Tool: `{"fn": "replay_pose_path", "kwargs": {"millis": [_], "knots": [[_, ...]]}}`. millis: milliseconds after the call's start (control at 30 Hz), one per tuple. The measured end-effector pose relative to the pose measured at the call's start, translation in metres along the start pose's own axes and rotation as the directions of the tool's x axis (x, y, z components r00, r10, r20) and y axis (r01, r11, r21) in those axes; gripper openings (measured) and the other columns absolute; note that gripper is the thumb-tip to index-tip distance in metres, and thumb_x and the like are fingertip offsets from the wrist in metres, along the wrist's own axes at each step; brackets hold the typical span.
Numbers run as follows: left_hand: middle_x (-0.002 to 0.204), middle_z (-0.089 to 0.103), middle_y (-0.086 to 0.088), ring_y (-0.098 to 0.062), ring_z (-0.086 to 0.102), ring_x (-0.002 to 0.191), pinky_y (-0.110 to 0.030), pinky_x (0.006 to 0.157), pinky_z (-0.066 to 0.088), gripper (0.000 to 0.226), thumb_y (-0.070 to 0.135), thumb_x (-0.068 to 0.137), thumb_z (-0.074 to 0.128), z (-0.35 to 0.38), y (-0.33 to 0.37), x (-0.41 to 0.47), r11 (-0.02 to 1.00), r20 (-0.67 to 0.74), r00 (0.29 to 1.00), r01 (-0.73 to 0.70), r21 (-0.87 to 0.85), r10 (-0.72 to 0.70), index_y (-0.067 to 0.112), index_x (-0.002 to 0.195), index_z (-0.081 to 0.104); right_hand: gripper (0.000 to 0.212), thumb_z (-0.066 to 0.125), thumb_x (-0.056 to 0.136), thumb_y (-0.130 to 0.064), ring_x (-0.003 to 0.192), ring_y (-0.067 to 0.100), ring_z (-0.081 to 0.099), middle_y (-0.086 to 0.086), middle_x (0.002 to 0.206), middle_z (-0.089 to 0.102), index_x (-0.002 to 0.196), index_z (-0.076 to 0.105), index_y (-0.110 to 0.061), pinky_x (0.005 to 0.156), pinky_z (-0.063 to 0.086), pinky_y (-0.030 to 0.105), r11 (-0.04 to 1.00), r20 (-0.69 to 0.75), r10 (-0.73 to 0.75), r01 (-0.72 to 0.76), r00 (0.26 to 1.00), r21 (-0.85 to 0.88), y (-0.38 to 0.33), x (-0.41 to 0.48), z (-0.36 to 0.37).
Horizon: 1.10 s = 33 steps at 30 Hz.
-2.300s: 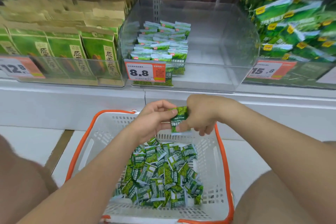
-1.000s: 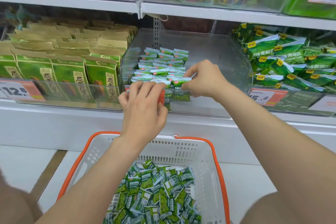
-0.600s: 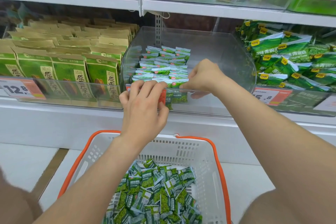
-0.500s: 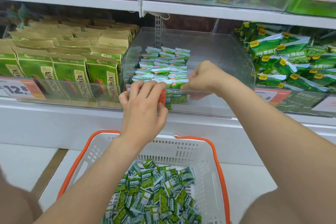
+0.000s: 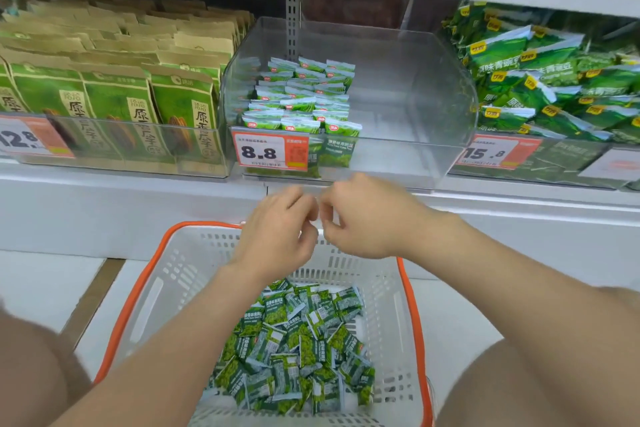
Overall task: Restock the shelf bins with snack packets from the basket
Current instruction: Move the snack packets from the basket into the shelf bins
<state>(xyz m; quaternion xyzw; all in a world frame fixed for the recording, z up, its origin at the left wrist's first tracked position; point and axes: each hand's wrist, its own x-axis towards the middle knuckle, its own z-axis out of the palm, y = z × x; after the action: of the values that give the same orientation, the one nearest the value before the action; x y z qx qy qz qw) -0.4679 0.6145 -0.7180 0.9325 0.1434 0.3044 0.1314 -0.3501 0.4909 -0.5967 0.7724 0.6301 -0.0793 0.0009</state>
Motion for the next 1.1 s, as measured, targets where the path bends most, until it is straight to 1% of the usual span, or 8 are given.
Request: {"fn": "replay_pose_path", "kwargs": {"millis": [100,300,400,467,567,767,967,1100], "knots": [[0.087,0.067,0.009,-0.023,0.065,0.08,-0.035,0.064,0.05,0.012,0.029,0.086,0.051,0.028,-0.013,-0.034,0.985,0.438,0.883,0.163,0.047,-0.167,0.032,0.094,0.06,0.019,0.054,0.095,-0.025,0.093,0.031,0.064,0.004,0.101,0.062,0.108,0.067,-0.024,0.076,0.057,0.04,0.993,0.29,-0.038,0.068,0.956,-0.093,-0.003,-0.005,0.036],[0.086,0.07,0.001,-0.021,0.064,0.077,-0.041,0.075,0.058,0.017,0.03,0.096,0.049,0.081,-0.025,-0.1,0.969,0.868,0.456,0.225,0.1,-0.195,0.025,0.091,0.064,0.009,0.053,0.099,-0.014,0.071,0.022,0.059,0.004,0.089,0.056,0.091,0.057,-0.015,0.057,0.049,0.035,0.976,0.568,-0.038,0.153,0.822,-0.155,-0.011,-0.001,0.09],[0.133,0.061,-0.01,-0.025,0.06,0.103,-0.042,0.091,0.053,0.025,0.03,0.096,0.052,0.098,-0.036,-0.128,0.942,0.947,0.195,0.273,0.197,-0.255,0.025,0.119,0.061,0.011,0.05,0.099,-0.007,0.065,0.019,0.051,0.003,0.086,0.05,0.091,0.051,-0.014,0.051,0.04,0.032,0.962,0.578,-0.058,0.2,0.814,-0.186,-0.018,0.003,0.095],[0.158,0.033,-0.002,-0.033,0.047,0.134,-0.051,0.106,0.047,0.065,0.032,0.092,0.058,0.105,-0.045,-0.141,0.929,0.951,0.085,0.257,0.266,-0.296,0.033,0.154,0.038,0.009,0.051,0.098,-0.005,0.063,0.018,0.049,0.003,0.085,0.047,0.098,0.053,-0.014,0.05,0.04,0.032,0.955,0.559,-0.102,0.238,0.823,-0.177,-0.025,0.007,0.095],[0.168,0.016,0.003,-0.039,0.033,0.146,-0.057,0.113,0.043,0.091,0.026,0.088,0.063,0.109,-0.053,-0.148,0.924,0.952,0.039,0.258,0.283,-0.303,0.038,0.165,0.015,0.009,0.051,0.102,-0.011,0.064,0.018,0.051,0.003,0.085,0.048,0.106,0.057,-0.015,0.051,0.038,0.031,0.953,0.519,-0.197,0.287,0.832,-0.099,-0.035,0.011,0.097],[0.122,0.051,-0.002,-0.025,0.056,0.109,-0.043,0.09,0.055,0.068,0.007,0.087,0.069,0.121,-0.064,-0.157,0.906,0.946,0.069,0.317,0.28,-0.316,0.024,0.147,0.041,0.016,0.051,0.1,-0.005,0.061,0.018,0.048,0.003,0.084,0.047,0.09,0.047,-0.017,0.051,0.039,0.032,0.946,0.526,-0.209,0.307,0.825,-0.106,-0.038,0.02,0.099],[0.15,0.03,-0.011,-0.033,0.057,0.122,-0.042,0.099,0.054,0.082,0.016,0.083,0.088,0.12,-0.059,-0.167,0.911,0.932,-0.061,0.198,0.362,-0.357,0.019,0.148,0.039,0.016,0.05,0.101,-0.008,0.064,0.018,0.05,0.001,0.083,0.042,0.092,0.045,-0.019,0.051,0.039,0.032,0.95,0.524,-0.18,0.285,0.832,-0.127,-0.033,0.026,0.1],[0.144,0.049,-0.011,-0.031,0.057,0.124,-0.037,0.1,0.053,0.083,0.014,0.083,0.088,0.117,-0.057,-0.172,0.92,0.931,-0.062,0.147,0.364,-0.358,0.013,0.149,0.037,0.009,0.051,0.101,-0.008,0.065,0.019,0.054,0.002,0.085,0.045,0.102,0.055,-0.016,0.051,0.039,0.032,0.949,0.54,-0.175,0.286,0.823,-0.129,-0.032,0.025,0.106]]}}
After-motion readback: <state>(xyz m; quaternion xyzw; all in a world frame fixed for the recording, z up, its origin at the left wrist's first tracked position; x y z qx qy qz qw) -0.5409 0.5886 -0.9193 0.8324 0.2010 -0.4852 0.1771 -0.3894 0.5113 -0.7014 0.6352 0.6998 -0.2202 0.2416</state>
